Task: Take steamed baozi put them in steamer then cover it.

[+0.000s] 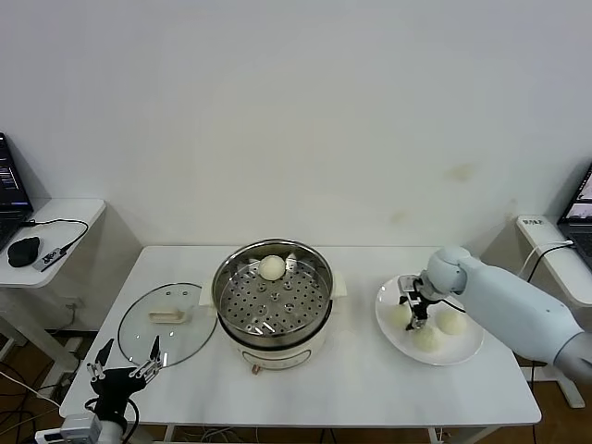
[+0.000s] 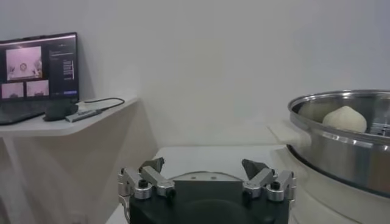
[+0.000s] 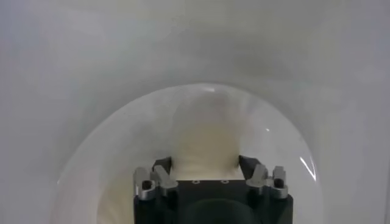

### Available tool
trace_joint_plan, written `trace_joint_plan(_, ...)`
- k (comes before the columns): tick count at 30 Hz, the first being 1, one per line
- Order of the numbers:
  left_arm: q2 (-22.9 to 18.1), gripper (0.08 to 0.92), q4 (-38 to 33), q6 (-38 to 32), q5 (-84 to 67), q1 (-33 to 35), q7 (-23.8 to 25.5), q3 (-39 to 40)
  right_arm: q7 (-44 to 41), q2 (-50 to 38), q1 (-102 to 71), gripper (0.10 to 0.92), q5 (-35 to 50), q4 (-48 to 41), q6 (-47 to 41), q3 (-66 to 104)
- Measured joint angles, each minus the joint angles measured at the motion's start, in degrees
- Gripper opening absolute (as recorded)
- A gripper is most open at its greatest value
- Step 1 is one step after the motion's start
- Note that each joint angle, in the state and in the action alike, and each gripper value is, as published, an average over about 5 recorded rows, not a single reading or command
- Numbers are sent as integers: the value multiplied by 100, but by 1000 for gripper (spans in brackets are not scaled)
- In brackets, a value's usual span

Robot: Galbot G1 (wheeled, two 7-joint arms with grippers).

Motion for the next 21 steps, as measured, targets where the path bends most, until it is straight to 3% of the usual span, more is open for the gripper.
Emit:
trace_joint_plan(11,-16,823,-126,10,6,26,-8,-8,-147,-146,709,611,393,276,-154,-304)
trace_joint_plan(21,-1,823,-199,33,1,-21,-11,13,-93,-165,2161,614,1265,814,-498,-1079)
